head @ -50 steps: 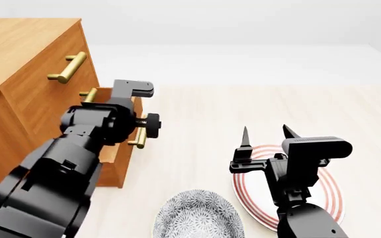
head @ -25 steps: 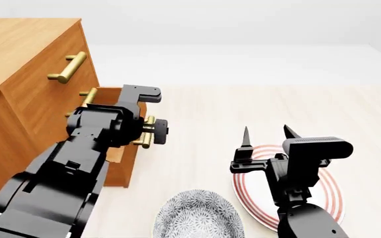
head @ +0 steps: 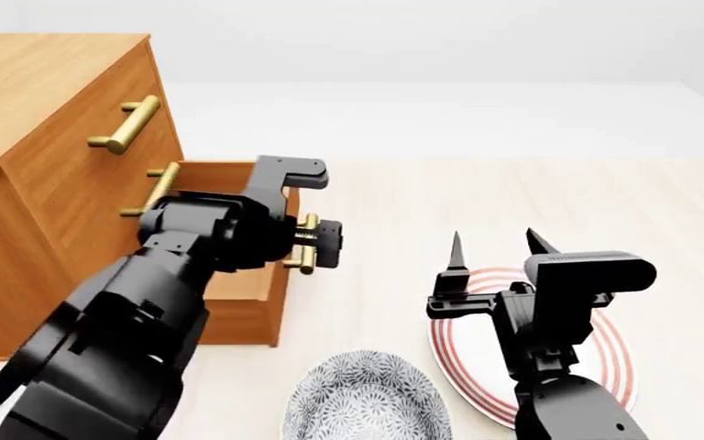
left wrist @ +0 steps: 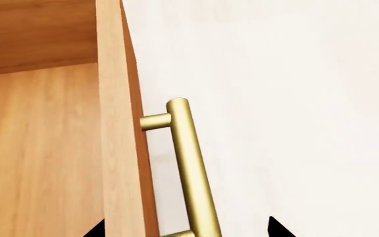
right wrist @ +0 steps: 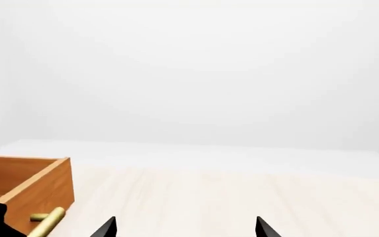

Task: Open the bottom drawer of the cabinet.

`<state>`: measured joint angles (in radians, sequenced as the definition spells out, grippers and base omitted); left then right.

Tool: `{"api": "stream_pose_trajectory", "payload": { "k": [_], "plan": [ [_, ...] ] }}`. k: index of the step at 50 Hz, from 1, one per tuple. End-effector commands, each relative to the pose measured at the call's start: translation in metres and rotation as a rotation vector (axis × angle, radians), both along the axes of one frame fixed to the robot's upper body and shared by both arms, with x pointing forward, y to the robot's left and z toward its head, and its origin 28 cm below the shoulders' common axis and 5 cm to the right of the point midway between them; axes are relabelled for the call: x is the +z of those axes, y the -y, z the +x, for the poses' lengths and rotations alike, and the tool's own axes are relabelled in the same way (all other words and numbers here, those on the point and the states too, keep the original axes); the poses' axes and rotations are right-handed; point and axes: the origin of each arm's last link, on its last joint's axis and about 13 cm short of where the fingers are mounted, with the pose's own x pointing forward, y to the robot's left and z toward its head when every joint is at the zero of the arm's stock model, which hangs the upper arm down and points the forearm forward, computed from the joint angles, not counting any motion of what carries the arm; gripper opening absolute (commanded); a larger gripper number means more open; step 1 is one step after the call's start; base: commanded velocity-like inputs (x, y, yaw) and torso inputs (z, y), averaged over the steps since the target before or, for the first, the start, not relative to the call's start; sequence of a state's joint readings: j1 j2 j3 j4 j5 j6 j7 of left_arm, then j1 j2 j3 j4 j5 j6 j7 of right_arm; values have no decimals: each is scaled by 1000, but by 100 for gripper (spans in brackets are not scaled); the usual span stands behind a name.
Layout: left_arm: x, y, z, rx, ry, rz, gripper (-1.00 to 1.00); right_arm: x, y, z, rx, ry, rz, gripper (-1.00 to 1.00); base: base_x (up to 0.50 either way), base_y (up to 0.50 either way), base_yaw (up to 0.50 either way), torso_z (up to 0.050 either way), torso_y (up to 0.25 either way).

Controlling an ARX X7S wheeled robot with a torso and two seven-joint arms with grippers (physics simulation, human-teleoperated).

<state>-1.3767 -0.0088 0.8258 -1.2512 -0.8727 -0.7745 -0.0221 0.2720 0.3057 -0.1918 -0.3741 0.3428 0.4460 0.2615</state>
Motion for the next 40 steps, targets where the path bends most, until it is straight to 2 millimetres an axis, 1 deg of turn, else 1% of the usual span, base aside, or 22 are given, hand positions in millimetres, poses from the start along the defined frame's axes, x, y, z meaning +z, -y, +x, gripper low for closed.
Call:
{"api": "stream_pose_trajectory", "payload": {
  "k": [1,9,26,28,29,30,32,33,35,38,40],
  "plan": [
    [1,20,-3,-66,-8,-90,100,1,0,-1,1,3,-1,100,0,0,0,0,0],
    [0,28,-5,-95,-6,-103,100,1,1,-2,-2,4,0,100,0,0,0,0,0],
    [5,30,-3,-102,27,-116,100,0,1,-2,-4,1,-1,100,0,0,0,0,0],
    [9,30,1,-95,89,-110,100,0,1,-2,-2,1,-1,100,0,0,0,0,0],
    [15,30,2,-98,147,-130,100,0,1,-2,-2,1,-1,100,0,0,0,0,0],
    [25,29,2,-67,242,-124,100,1,1,-2,-2,2,-1,100,0,0,0,0,0],
    [33,27,-1,-62,309,-144,100,1,1,-2,-2,2,-2,100,0,0,0,0,0],
    [41,24,-1,2,380,-95,100,1,1,-2,-2,3,-2,100,0,0,0,0,0],
    [52,23,-8,-4,420,-138,100,1,1,-2,-2,3,-1,100,0,0,0,0,0],
    [62,21,-15,-17,491,-166,100,2,0,-2,0,4,-3,100,0,0,0,0,0],
    [72,18,-24,-34,531,-195,100,2,0,-1,0,5,-3,100,0,0,0,0,0]
  ]
}}
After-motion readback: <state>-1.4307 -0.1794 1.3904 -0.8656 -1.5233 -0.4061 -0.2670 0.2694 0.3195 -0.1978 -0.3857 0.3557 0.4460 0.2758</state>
